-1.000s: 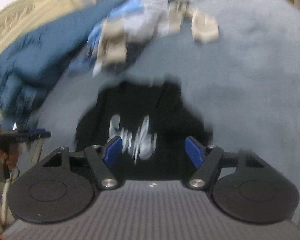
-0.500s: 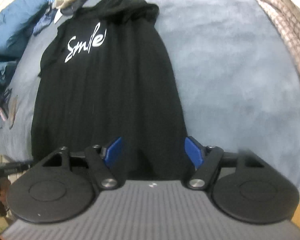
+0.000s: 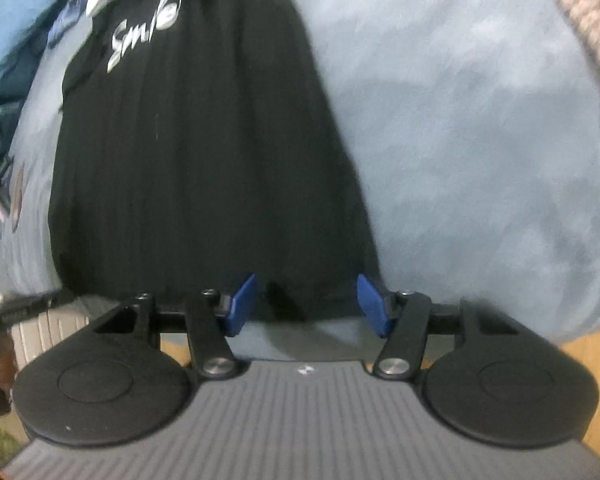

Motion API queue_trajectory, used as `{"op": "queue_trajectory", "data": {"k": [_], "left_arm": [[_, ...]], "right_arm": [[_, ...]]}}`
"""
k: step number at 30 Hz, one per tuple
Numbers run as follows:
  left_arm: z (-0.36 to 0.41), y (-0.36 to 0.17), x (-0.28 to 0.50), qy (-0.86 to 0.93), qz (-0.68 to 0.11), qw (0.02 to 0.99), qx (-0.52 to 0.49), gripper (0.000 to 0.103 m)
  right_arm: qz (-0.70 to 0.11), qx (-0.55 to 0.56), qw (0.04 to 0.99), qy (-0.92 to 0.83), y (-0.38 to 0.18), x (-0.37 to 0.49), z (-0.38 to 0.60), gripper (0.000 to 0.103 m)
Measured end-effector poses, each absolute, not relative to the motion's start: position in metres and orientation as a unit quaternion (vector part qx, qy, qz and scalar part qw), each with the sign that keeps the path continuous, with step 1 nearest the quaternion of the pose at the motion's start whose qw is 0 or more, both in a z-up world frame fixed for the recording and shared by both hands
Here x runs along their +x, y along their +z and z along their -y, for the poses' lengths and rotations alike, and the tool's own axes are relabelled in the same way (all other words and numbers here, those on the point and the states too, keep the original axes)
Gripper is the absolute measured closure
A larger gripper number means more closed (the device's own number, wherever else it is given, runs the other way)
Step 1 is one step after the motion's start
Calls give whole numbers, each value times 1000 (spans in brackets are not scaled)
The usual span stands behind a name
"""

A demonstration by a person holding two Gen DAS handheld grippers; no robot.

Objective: Fold clothes
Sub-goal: 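Lay the black T-shirt flat and grasp its hem with both grippers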

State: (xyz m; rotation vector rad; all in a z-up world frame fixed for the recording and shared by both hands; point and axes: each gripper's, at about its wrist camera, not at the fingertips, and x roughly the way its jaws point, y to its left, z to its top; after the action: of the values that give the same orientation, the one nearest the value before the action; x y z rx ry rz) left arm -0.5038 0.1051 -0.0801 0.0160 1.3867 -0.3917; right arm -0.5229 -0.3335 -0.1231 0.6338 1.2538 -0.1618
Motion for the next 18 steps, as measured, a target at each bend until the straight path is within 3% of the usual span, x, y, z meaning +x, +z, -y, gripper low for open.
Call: {"op": "queue_trajectory", "data": {"k": [6,7,8,11,15,18], "left_arm": [[-116,-79,-509,-166,-638,752,6,68],[-116,-79,-510,-163,-638,753,2,68],[-114,-79,-509,-160,-637,754,-3,68],[-118,-78,-510,-157,-629,762,-18,65],[-102,-92,-501,-156,-628,762,-38,61],[-97,-106,-499,-158,-637,752,-54,65]], "right_arm": [[-596,239,761,-89,-141,-506,333,46],[-603,230,759,-91,-146,-506,332,53],[-602,222,761,-98,-148,-507,332,72],[-589,253,759,-113,-143,-514,347,99],[-574,284,757,-127,-137,-524,367,99],[-580,280,755,-121,-142,-519,371,99]]}}
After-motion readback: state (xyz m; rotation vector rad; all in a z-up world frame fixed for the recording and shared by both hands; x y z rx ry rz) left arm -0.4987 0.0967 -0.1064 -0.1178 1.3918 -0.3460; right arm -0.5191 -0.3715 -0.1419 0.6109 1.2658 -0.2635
